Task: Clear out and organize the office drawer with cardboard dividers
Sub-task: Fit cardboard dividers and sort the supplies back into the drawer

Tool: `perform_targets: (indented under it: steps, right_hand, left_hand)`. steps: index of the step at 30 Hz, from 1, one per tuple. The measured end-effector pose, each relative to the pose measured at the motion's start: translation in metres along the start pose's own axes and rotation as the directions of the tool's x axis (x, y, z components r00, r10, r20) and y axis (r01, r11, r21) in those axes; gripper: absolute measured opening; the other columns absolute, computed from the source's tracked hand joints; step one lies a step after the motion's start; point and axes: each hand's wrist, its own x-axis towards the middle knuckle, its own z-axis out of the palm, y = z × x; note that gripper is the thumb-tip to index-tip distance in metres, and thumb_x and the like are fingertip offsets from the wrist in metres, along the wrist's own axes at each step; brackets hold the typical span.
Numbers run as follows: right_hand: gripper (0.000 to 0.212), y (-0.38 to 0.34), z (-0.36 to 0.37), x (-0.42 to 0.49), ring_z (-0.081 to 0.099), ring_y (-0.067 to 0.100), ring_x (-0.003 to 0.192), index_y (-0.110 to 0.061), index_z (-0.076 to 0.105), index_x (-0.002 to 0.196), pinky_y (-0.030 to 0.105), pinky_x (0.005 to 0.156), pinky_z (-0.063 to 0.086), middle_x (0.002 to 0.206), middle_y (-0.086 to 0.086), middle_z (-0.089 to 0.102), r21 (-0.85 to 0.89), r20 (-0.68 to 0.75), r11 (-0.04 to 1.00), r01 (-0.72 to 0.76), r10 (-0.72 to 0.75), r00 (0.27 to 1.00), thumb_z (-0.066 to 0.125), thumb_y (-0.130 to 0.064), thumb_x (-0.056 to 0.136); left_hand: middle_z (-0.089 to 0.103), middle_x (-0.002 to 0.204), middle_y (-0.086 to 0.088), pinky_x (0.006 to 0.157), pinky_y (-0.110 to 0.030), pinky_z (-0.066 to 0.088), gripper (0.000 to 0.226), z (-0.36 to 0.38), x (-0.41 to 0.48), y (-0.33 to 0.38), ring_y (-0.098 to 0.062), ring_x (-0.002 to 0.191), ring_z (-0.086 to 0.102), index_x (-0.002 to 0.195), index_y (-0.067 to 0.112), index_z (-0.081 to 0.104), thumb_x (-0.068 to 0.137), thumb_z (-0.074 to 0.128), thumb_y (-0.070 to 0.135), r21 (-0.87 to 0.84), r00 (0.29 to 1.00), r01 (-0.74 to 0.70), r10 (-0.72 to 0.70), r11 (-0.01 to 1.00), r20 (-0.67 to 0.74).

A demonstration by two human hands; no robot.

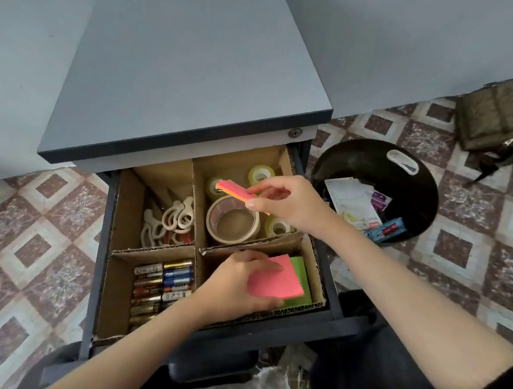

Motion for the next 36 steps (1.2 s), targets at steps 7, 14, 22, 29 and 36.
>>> perform_targets:
  steps: [7,14,22,29,36]
  right_hand:
    - [0.026,0.009,-0.003,0.004,0.062,0.015,0.084,-0.023,0.071,0.101,0.037,0.082,0.050,0.090,0.005,0.068,-0.047,0.001,0.999,0.013,-0.013,1.000,0.073,-0.035,0.077]
    - [0.028,0.009,-0.002,0.003,0.062,0.018,0.089,-0.020,0.070,0.104,0.040,0.084,0.050,0.093,0.006,0.068,-0.053,0.007,0.999,0.006,-0.005,1.000,0.072,-0.033,0.079]
    - [0.032,0.008,0.000,0.007,0.060,0.012,0.081,-0.018,0.070,0.105,0.037,0.081,0.051,0.090,0.005,0.067,-0.048,0.003,0.999,-0.013,0.013,1.000,0.073,-0.035,0.077]
    - [0.027,0.008,0.002,0.006,0.061,0.010,0.081,-0.022,0.069,0.101,0.033,0.080,0.050,0.088,0.001,0.068,-0.032,-0.016,0.999,-0.035,0.034,0.999,0.072,-0.036,0.078]
    - [0.019,0.003,-0.007,-0.010,0.066,0.015,0.075,-0.022,0.066,0.098,0.031,0.079,0.054,0.084,0.006,0.066,0.112,-0.037,0.990,-0.082,0.087,0.996,0.070,-0.030,0.081]
  left_hand:
    - [0.043,0.139,0.001,0.104,-0.009,0.014,0.038,0.017,0.007,0.001,-0.013,0.130,0.031,0.125,0.021,0.060,0.091,0.055,0.038,0.009,1.000,-0.017,0.017,1.000,-0.021]
    - [0.034,0.149,0.002,0.105,-0.008,0.009,0.044,0.016,0.011,0.003,-0.009,0.138,0.024,0.134,0.019,0.051,0.092,0.055,0.034,-0.023,0.999,-0.032,0.033,0.999,0.038]
    - [0.025,0.153,0.012,0.112,-0.021,0.015,0.048,0.014,0.016,0.002,-0.005,0.141,0.016,0.138,0.034,0.043,0.094,0.041,0.051,0.188,0.994,-0.067,0.048,0.980,0.102]
    - [0.016,0.155,0.015,0.116,-0.030,0.017,0.048,0.014,0.014,0.002,-0.007,0.143,0.013,0.140,0.036,0.040,0.095,0.033,0.052,0.184,0.990,-0.056,0.031,0.981,0.136]
    - [0.022,0.153,0.014,0.112,-0.017,0.011,0.040,0.015,-0.004,-0.002,-0.004,0.143,0.010,0.133,0.028,0.051,0.096,0.044,0.042,0.078,0.984,-0.179,0.180,0.981,0.002]
